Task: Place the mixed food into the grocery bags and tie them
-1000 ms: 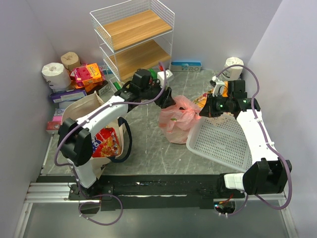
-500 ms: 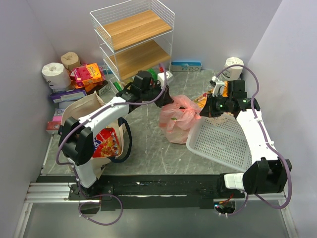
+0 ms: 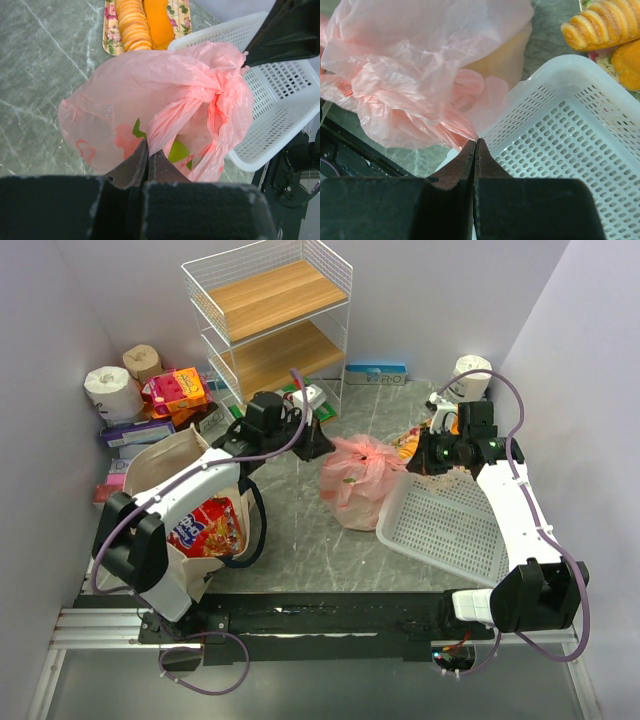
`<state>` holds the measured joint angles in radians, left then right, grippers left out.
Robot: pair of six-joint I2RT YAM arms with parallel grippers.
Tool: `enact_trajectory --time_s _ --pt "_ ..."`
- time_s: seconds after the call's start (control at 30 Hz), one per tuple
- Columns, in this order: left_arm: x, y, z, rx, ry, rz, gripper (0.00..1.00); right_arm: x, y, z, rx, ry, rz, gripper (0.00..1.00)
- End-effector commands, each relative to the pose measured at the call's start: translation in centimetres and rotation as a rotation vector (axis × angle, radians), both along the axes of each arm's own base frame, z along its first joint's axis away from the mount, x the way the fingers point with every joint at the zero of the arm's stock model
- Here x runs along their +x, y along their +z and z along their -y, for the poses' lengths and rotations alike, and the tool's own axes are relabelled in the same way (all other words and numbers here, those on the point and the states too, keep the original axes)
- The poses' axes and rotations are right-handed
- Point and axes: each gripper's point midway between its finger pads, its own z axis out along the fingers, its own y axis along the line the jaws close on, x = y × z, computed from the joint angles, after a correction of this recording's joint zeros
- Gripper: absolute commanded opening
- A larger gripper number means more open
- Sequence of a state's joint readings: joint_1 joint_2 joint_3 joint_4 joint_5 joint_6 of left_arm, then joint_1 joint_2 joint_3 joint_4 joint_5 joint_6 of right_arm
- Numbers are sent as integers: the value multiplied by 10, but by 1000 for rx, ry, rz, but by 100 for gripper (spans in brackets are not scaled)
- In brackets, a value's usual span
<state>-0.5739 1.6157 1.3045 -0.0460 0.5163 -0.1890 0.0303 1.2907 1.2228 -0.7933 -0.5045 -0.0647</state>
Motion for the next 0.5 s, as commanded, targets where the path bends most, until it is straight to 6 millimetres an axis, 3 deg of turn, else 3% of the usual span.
enact_trajectory --time_s 0.0,0.1,0.2,0.47 --pt "15 35 -28 -55 118 80 1 3 6 26 -99 -101 46 0" --pt "10 28 -34 -46 141 64 1 3 2 35 -136 -147 36 0" --pt "12 11 -52 -1 235 26 1 3 -4 52 -203 -225 21 0" --pt "4 -10 -90 -15 415 -79 1 16 2 76 -254 -393 96 0"
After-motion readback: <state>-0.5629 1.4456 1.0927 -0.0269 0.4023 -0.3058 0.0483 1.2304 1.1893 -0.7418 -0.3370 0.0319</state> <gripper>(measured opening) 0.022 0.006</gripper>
